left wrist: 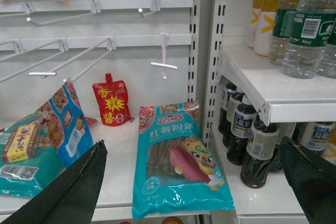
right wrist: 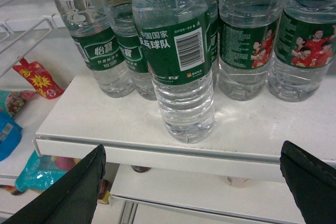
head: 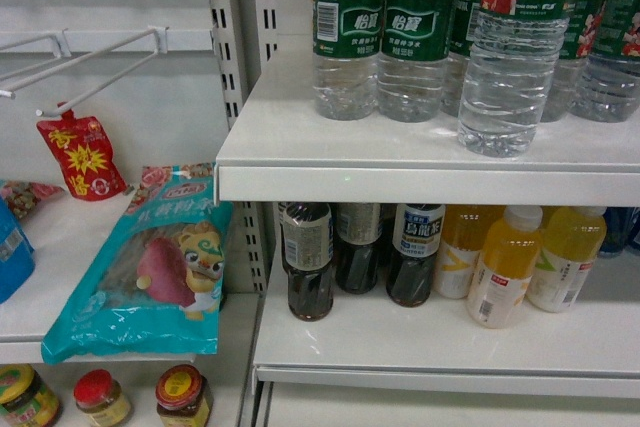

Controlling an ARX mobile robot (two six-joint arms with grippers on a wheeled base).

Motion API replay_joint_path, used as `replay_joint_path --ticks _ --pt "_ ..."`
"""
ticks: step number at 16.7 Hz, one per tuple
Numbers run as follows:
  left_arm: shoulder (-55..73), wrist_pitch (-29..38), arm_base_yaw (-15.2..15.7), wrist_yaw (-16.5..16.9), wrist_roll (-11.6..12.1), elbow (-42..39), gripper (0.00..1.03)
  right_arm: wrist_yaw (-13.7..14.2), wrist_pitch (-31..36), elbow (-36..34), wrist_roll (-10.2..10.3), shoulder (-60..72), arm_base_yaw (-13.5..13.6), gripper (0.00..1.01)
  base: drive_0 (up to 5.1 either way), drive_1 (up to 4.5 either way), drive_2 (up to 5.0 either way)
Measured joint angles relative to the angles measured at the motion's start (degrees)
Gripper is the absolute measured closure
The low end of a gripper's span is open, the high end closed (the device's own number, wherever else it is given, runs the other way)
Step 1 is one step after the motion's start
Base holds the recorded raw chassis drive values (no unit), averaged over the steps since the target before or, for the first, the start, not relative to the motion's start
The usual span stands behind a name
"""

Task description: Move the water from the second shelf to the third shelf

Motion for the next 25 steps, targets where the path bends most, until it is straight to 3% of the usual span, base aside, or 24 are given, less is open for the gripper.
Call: replay_joint_path --ticks 2,3,4,5,8,10,12,25 --pt "0.0 -0.02 0.0 0.0 0.02 0.0 0.05 0.2 0.39 -2.19 0.55 -3.65 -0.72 0.04 0.0 0.0 0.0" --pt "0.0 0.0 0.0 0.02 0.0 0.02 0.05 7.52 13.6 -8.17 -2.75 -6.29 -0.48 0.16 0.0 0.0 0.0" --pt "0.0 -0.02 0.0 -0.02 0.02 0.02 0.05 9.97 20.76 -15.34 -6.43 -11.34 -2.32 0.3 0.0 0.0 0.0" --pt "0.0 0.0 0.0 0.0 0.02 0.02 0.05 9.99 22.38 -20.24 -8.07 -16.09 -4.31 0.45 0.0 0.0 0.0" --pt "0.0 -0.02 0.0 -0.02 0.0 0.02 0.05 6.86 23.04 -27.56 -9.42 -21.62 -6.67 0.83 0.0 0.0 0.0" --pt "0.0 0.0 0.0 0.02 0.02 0.02 0.05 6.01 22.93 -30.77 -9.64 -25.46 -8.28 0.99 0.0 0.0 0.0" --pt "0.0 0.0 0.0 0.0 0.02 0.0 0.05 0.74 21.9 -33.18 -9.79 -28.94 -12.9 0.99 0.0 0.0 0.0" --pt "0.0 -0.02 0.0 0.0 0.02 0.02 0.05 0.55 9.18 -40.59 -9.79 -50.12 -13.64 0.99 0.0 0.0 0.0"
